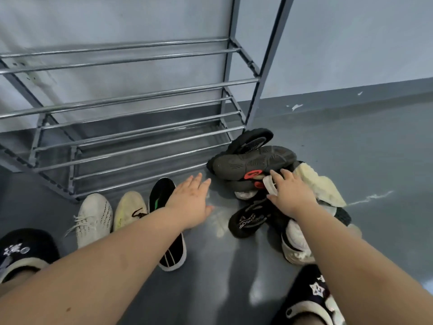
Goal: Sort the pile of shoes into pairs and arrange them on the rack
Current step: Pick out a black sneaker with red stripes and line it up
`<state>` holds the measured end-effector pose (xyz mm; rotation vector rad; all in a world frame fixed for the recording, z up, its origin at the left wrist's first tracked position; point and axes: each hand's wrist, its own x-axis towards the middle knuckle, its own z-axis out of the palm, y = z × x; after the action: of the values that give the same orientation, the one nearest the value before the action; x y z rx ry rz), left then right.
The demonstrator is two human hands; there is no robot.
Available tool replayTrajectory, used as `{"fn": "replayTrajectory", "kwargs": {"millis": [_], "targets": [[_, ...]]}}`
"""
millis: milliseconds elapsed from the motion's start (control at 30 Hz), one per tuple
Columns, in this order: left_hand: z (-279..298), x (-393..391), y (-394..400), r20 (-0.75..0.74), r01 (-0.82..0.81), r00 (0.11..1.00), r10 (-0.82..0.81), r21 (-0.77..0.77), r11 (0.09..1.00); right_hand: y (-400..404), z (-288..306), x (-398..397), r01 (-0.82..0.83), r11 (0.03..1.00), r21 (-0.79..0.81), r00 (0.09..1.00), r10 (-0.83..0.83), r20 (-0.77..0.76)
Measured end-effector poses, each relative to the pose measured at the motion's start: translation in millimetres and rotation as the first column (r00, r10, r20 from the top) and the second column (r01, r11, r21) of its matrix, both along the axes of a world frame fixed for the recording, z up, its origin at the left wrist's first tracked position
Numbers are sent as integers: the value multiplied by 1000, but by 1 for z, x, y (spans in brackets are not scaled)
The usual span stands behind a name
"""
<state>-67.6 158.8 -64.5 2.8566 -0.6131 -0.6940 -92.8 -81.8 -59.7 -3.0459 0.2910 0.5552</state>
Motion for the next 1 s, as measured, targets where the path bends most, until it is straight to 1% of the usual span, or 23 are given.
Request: {"fn": "replayTrajectory", "kwargs": {"millis": [100,167,267,400,500,633,767,833,867,900,967,1000], "targets": [[1,20,-14,-88,-112,990,106,-68,991,-17,5,21,17,1000,-16,997,-15,78],[0,33,-22,-120,-165,981,152,-101,981,-20,2,30,14,1000,-14,996,-12,93],[-6,50,-33,-155,-194,972,175,-122,973,-16,-11,42,-11,1000,26,996,9,88],[-17,61,-40,-224,-223,956,187,-148,964,-4,-26,64,-102,993,57,991,96,92],[-28,72,-46,-277,-258,938,211,-148,955,3,-35,80,-134,987,84,989,128,67],[-39,89,-59,-333,-358,899,284,-188,915,7,-49,96,-167,978,121,986,165,28],[-55,107,-67,-386,-442,858,340,-218,870,1,-60,108,-155,979,133,987,158,-13],[-63,115,-70,-444,-519,813,376,-260,815,-2,-64,112,-146,978,149,989,150,-14],[-66,117,-72,-479,-571,780,402,-285,769,-3,-66,114,-145,977,153,989,149,-15],[-69,118,-75,-517,-636,737,435,-315,704,-4,-67,115,-147,977,152,988,151,-21],[-72,116,-79,-606,-769,626,490,-377,516,-8,-69,116,-141,979,149,988,148,-42],[-74,115,-79,-638,-810,581,504,-399,429,-9,-69,116,-130,980,152,989,138,-44]]}}
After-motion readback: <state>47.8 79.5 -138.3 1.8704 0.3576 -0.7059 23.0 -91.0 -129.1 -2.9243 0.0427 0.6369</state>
